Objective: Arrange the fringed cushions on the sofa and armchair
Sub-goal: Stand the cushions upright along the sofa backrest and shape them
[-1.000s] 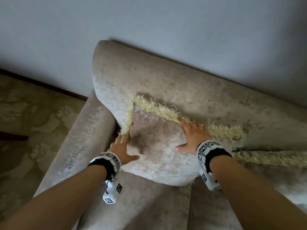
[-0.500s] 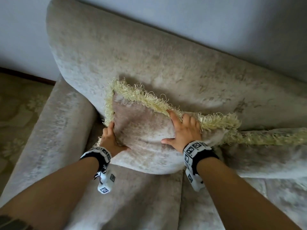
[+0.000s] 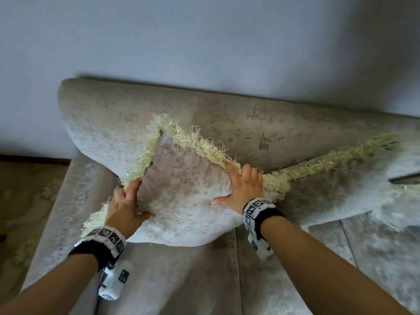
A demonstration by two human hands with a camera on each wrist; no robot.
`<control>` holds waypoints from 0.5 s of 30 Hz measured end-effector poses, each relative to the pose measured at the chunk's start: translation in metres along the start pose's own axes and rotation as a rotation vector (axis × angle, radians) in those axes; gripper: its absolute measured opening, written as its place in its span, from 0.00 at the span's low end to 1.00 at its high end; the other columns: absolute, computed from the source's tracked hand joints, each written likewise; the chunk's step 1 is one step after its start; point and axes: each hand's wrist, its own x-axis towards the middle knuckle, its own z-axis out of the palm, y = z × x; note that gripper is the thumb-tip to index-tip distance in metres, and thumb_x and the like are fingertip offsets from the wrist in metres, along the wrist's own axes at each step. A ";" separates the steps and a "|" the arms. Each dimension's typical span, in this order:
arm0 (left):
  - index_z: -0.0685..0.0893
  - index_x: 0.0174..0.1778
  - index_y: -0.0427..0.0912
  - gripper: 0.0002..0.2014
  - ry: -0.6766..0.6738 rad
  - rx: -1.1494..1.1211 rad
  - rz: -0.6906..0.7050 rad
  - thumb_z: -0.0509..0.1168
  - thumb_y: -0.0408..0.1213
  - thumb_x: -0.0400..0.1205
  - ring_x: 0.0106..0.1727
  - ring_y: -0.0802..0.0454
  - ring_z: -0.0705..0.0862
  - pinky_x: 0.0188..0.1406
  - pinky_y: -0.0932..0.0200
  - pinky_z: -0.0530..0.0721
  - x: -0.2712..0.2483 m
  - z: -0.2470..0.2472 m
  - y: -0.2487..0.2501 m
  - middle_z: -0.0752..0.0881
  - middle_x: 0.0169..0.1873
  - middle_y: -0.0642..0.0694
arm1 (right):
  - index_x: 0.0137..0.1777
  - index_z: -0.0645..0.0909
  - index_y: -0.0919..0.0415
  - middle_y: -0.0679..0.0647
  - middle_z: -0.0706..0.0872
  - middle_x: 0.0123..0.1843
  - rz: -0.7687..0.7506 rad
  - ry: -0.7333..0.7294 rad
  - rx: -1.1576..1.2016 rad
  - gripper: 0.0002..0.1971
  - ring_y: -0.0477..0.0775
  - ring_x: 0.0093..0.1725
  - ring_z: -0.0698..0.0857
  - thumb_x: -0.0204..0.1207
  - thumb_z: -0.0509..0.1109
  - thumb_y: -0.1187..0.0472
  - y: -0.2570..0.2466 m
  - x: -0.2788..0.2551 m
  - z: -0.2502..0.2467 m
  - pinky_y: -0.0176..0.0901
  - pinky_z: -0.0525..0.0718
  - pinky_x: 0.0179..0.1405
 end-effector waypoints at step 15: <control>0.66 0.77 0.52 0.59 0.051 0.392 0.098 0.88 0.48 0.49 0.49 0.31 0.76 0.50 0.33 0.78 0.067 -0.015 0.029 0.72 0.48 0.34 | 0.81 0.53 0.49 0.57 0.66 0.64 0.152 -0.014 0.251 0.67 0.57 0.59 0.66 0.44 0.70 0.15 0.018 0.043 0.068 0.55 0.68 0.63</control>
